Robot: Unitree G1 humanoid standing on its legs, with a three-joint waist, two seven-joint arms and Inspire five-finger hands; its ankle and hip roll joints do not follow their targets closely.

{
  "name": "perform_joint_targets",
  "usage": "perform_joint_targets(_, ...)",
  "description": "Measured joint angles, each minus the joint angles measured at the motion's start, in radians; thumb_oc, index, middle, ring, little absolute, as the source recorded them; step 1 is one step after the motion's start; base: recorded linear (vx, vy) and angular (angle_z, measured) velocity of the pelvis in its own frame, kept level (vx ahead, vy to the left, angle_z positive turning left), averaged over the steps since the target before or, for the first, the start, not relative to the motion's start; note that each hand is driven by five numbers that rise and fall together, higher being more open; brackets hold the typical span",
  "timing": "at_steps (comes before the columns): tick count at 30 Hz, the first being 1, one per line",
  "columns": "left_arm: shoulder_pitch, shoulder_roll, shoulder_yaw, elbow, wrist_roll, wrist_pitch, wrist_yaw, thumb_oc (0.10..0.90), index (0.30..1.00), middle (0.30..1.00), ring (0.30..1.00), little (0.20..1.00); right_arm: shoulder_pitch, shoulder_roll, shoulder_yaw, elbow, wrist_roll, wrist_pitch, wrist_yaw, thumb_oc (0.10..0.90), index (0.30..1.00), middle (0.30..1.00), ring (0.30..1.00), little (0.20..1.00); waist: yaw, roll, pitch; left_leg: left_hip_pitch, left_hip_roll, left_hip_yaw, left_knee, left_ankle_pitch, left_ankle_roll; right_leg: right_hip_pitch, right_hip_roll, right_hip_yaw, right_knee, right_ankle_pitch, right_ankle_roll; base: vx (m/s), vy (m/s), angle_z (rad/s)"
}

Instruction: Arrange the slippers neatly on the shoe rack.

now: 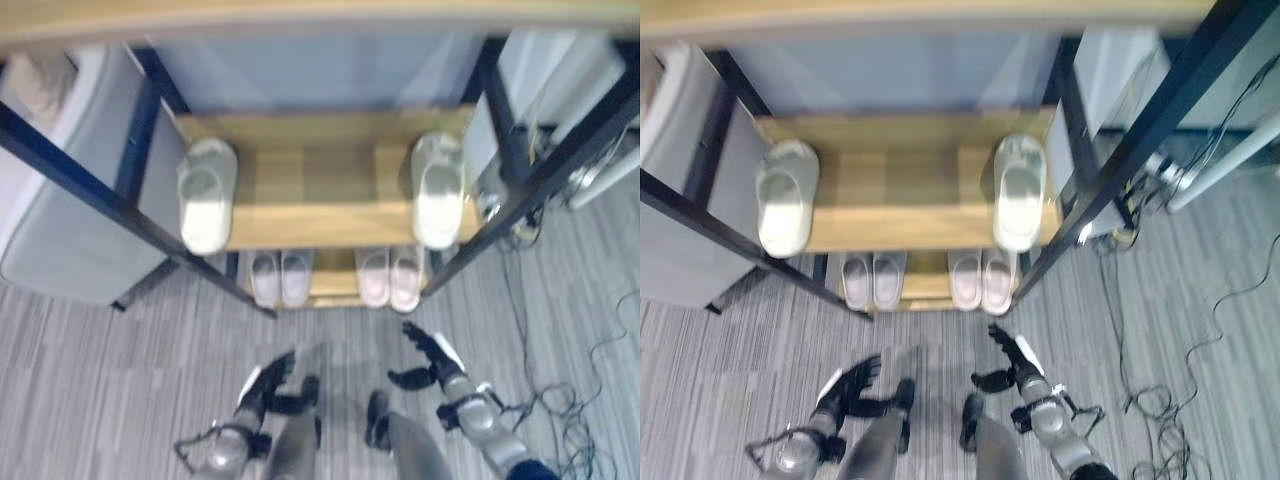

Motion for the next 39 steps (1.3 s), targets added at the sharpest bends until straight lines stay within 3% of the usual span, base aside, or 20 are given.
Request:
perform_joint_targets(1,0.014,-0.003,-0.005,0.028,0.009,0.009,0.003,0.8,0.9,0.9,0.9,0.9,0.011,-0.001,0.004,0.009,0.001,0.002,0.012,0.8,0.9,0.9,0.9,0.9,0.004,-0.004,-0.031,0.018,0.002,0.001,-0.034,0.012,0.003,0.03,0.007,-0.004,-0.053,0.028,-0.007,0.23,-0.019,-0.01)
perform_joint_targets(3,0.007,-0.039,0.044,0.068,0.049,0.022,0.009,0.8,0.9,0.9,0.9,0.9,0.057,-0.079,-0.014,-0.214,0.001,0.133,0.084,0.8,0.9,0.9,0.9,0.9,0.001,0.003,-0.035,0.073,0.006,0.006,-0.099,0.035,0.01,0.102,0.017,-0.01,-0.152,0.073,-0.002,0.12,-0.01,-0.04)
perform_joint_targets(4,0.007,-0.057,0.062,0.068,0.052,0.022,0.015,0.8,0.9,0.9,0.9,0.9,0.121,-0.147,-0.041,-0.398,0.058,0.096,0.135,0.8,0.9,0.9,0.9,0.9,-0.003,0.009,-0.039,0.1,0.006,0.015,-0.134,0.05,0.011,0.127,0.018,0.007,-0.198,0.097,0.006,0.05,-0.036,-0.19)
perform_joint_targets(5,0.019,-0.05,0.073,0.075,0.054,0.022,0.015,0.8,0.9,0.9,0.9,0.9,0.122,-0.111,-0.104,-0.405,0.128,-0.013,0.157,0.8,0.9,0.9,0.9,0.9,-0.007,0.0,-0.043,0.155,0.007,0.026,-0.167,0.057,0.012,0.188,0.024,0.008,-0.251,0.118,0.012,0.09,-0.041,-0.26)
perform_joint_targets(6,0.016,-0.044,0.07,0.108,0.078,0.02,0.012,0.8,0.9,0.9,0.9,0.9,0.075,-0.064,-0.106,-0.377,0.17,-0.039,0.153,0.8,0.9,0.9,0.9,0.9,-0.014,-0.011,-0.056,0.196,0.004,0.032,-0.181,0.057,0.012,0.24,0.024,0.009,-0.286,0.125,0.015,0.04,-0.011,-0.12)
perform_joint_targets(9,-0.012,-0.057,0.062,0.167,0.118,0.008,0.011,0.8,0.9,0.9,0.9,0.9,0.016,-0.04,-0.023,-0.266,0.196,-0.019,0.174,0.8,0.9,0.9,0.9,0.9,0.004,-0.021,-0.142,0.237,0.0,0.018,-0.22,0.057,0.007,0.308,0.028,-0.004,-0.362,0.141,0.019,0.07,-0.007,0.23)
perform_joint_targets(16,-0.041,-0.089,0.086,0.284,0.158,0.03,0.019,0.8,0.9,0.9,0.9,0.9,0.013,-0.008,0.145,-0.273,0.195,0.03,0.241,0.8,0.9,0.9,0.9,0.9,0.051,-0.008,-0.147,0.282,-0.008,-0.002,-0.234,0.065,0.0,0.364,0.028,-0.023,-0.381,0.144,0.026,0.03,-0.008,0.1)
perform_joint_targets(26,0.002,-0.109,0.161,0.34,0.152,0.035,0.034,0.8,0.9,0.9,0.9,0.9,-0.056,-0.053,0.105,-0.396,0.192,0.04,0.187,0.8,0.9,0.9,0.9,0.9,0.085,-0.005,-0.15,0.31,-0.011,-0.026,-0.235,0.071,0.0,0.404,0.029,-0.046,-0.388,0.138,0.034,0.04,0.007,0.07)
perform_joint_targets(36,0.001,-0.112,0.168,0.341,0.153,0.031,0.038,0.8,0.9,0.9,0.9,0.9,-0.284,-0.14,-0.028,-0.42,-0.122,0.031,-0.048,0.8,0.9,0.9,0.9,0.9,0.113,-0.01,-0.153,0.305,-0.017,-0.037,-0.235,0.081,0.007,0.403,0.027,-0.055,-0.38,0.149,0.023,0.01,0.028,0.04)
perform_joint_targets(39,0.0,-0.11,0.169,0.343,0.154,0.03,0.038,0.8,0.9,0.9,0.9,0.9,-0.393,-0.226,-0.018,-0.375,-0.266,0.029,-0.097,0.8,0.9,0.9,0.9,0.9,0.117,-0.017,-0.155,0.294,-0.021,-0.049,-0.235,0.082,0.007,0.397,0.023,-0.07,-0.38,0.148,0.025,0.0,0.036,0.11)
